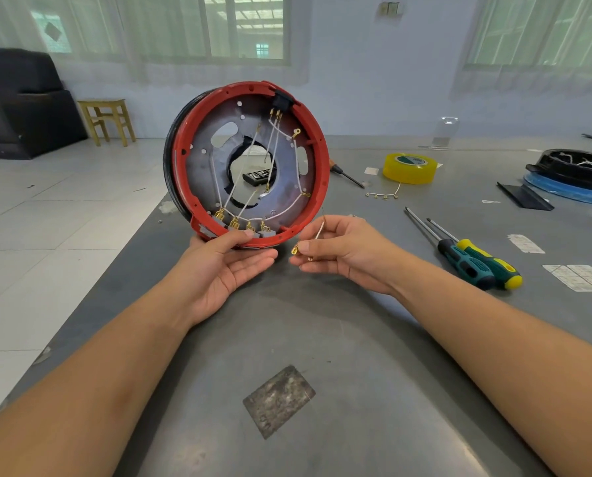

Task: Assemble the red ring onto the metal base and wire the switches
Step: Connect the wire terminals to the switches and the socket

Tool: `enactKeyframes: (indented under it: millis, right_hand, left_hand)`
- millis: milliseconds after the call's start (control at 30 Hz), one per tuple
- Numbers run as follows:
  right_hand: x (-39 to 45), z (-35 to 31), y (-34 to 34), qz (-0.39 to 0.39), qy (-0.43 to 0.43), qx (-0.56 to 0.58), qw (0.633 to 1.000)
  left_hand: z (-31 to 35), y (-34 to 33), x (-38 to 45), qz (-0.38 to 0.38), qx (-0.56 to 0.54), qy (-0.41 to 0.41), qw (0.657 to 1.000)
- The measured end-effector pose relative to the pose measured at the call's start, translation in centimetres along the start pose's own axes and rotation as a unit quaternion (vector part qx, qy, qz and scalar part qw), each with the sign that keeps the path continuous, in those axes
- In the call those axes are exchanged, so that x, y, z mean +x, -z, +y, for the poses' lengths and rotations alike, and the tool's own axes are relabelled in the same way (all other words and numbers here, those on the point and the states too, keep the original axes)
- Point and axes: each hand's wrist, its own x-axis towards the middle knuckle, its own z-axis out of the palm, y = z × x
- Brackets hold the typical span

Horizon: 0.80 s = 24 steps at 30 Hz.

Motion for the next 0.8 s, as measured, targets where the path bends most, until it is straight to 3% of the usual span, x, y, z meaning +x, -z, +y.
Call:
enactKeyframes:
  millis: [400,800]
  right_hand:
    - [0.1,-2.7,-0.6,0.068,0.132,-0.111,0.983]
    - [0.5,-2.9,-0.7,0.106,0.144,-0.231,0.956]
  left_hand:
    - [-0.7,-1.3,-0.8,-0.049,0.039,0.037,0.997]
    - [-0.9,-1.9,-1.4,-0.072,0.051,0.059,0.994]
